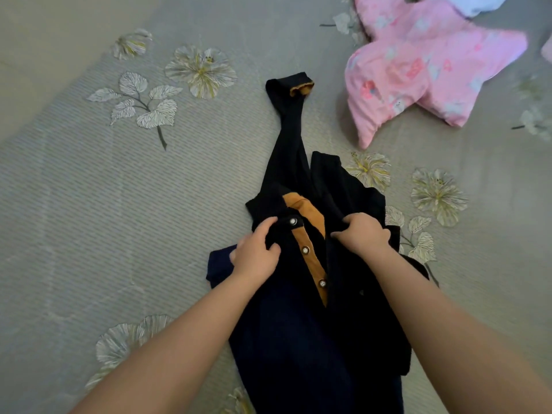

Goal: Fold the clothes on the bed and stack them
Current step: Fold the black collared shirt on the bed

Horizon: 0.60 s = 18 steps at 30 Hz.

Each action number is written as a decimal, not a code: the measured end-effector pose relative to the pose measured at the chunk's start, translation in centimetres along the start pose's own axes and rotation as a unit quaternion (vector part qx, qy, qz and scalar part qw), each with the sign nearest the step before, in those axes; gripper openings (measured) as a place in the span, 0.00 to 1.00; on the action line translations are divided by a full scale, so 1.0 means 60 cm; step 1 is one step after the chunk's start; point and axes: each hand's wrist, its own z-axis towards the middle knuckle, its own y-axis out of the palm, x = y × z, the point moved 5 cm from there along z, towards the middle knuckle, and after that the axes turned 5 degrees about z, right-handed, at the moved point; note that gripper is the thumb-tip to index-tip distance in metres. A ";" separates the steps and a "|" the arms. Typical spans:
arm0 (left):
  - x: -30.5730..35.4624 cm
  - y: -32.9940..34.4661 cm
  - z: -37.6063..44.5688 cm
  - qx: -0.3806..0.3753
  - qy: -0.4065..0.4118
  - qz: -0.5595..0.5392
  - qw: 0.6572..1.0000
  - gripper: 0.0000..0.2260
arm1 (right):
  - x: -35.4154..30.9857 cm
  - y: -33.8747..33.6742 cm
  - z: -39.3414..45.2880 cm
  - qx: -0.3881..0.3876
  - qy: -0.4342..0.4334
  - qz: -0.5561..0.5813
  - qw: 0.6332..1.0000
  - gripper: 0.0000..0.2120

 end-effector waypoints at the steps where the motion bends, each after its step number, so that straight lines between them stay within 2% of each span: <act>1: 0.008 -0.001 -0.005 0.022 -0.005 -0.039 0.999 0.21 | 0.007 -0.013 -0.010 0.027 -0.015 -0.004 0.999 0.13; 3: 0.024 -0.010 -0.019 0.090 0.011 -0.119 0.989 0.17 | 0.024 -0.041 -0.038 0.098 -0.063 -0.019 0.993 0.13; 5: 0.045 -0.015 -0.028 0.120 0.050 -0.171 0.977 0.10 | 0.044 -0.067 -0.067 0.161 -0.111 -0.005 0.981 0.12; 7: 0.079 -0.014 -0.038 0.109 0.084 -0.212 0.967 0.10 | 0.073 -0.096 -0.098 0.199 -0.134 0.062 0.969 0.10; 10: 0.135 -0.009 -0.053 0.062 0.110 -0.250 0.960 0.14 | 0.125 -0.144 -0.137 0.221 -0.084 0.175 0.956 0.07; 13: 0.195 -0.018 -0.087 0.032 0.178 -0.206 0.962 0.16 | 0.172 -0.180 -0.169 0.174 -0.056 0.169 0.969 0.07; 16: 0.261 -0.047 -0.139 0.044 0.288 -0.098 0.951 0.16 | 0.201 -0.219 -0.217 0.081 -0.081 0.135 0.984 0.07; 18: 0.305 -0.076 -0.181 0.060 0.342 -0.037 0.937 0.13 | 0.213 -0.240 -0.254 0.014 -0.086 0.085 0.992 0.08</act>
